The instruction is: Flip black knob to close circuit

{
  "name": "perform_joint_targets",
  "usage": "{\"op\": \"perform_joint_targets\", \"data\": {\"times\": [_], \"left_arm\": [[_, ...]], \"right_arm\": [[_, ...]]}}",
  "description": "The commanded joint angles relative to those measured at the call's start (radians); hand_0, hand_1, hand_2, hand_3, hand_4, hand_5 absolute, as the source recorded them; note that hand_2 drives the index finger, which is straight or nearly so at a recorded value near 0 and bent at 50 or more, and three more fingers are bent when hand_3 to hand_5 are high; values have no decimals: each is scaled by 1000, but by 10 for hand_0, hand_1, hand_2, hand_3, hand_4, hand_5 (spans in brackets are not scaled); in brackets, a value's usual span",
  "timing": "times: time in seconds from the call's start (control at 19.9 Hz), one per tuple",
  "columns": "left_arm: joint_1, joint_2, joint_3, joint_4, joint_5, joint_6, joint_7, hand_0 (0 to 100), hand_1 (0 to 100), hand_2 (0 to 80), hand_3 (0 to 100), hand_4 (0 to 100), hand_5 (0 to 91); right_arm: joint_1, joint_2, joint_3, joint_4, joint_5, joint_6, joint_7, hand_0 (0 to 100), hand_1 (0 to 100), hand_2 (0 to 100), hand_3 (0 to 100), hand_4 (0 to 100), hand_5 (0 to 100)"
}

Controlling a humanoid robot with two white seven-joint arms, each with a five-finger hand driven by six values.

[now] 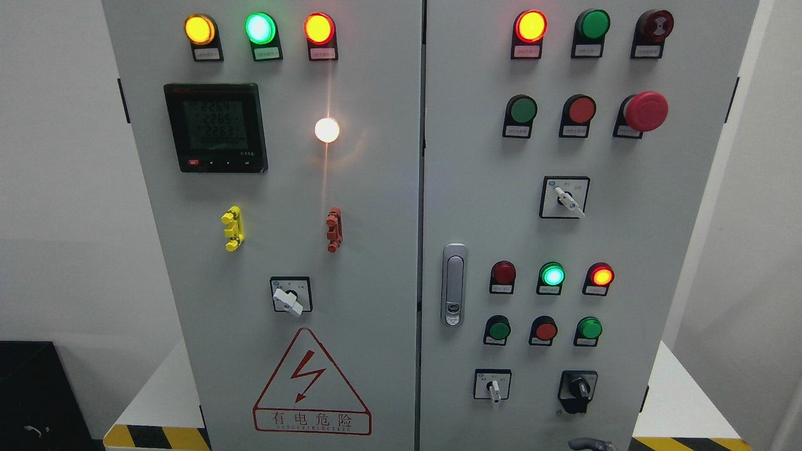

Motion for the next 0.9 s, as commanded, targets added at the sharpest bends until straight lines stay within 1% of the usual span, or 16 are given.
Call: {"op": "perform_joint_targets", "data": {"times": [0.0,0.1,0.25,0.45,0.7,0.85], "left_arm": [[6,0,0,0,0,0,0,120,556,0,0,0,0],[6,0,0,0,0,0,0,120,556,0,0,0,0],[6,0,0,0,0,0,0,120,556,0,0,0,0],[6,-1,0,0,0,0,0,120,556,0,0,0,0],[6,0,0,0,0,0,0,120,556,0,0,0,0],[6,-1,0,0,0,0,0,120,556,0,0,0,0]], "right_arm": [[66,-4,12,-94,-192,-42,0,0,49,56,196,177,158],[72,-4,12,-94,-240,-49,0,0,15,26,161,143,114],[85,-4,12,-95,-271,-50,0,0,8,0,130,120,87],[88,-4,17,-95,-323,-50,0,0,7,0,113,111,80],[101,-4,20,-97,-331,-70,0,0,5,0,108,111,77],[104,-4,20,-95,-335,-70,0,0,2,0,107,112,77]]}}
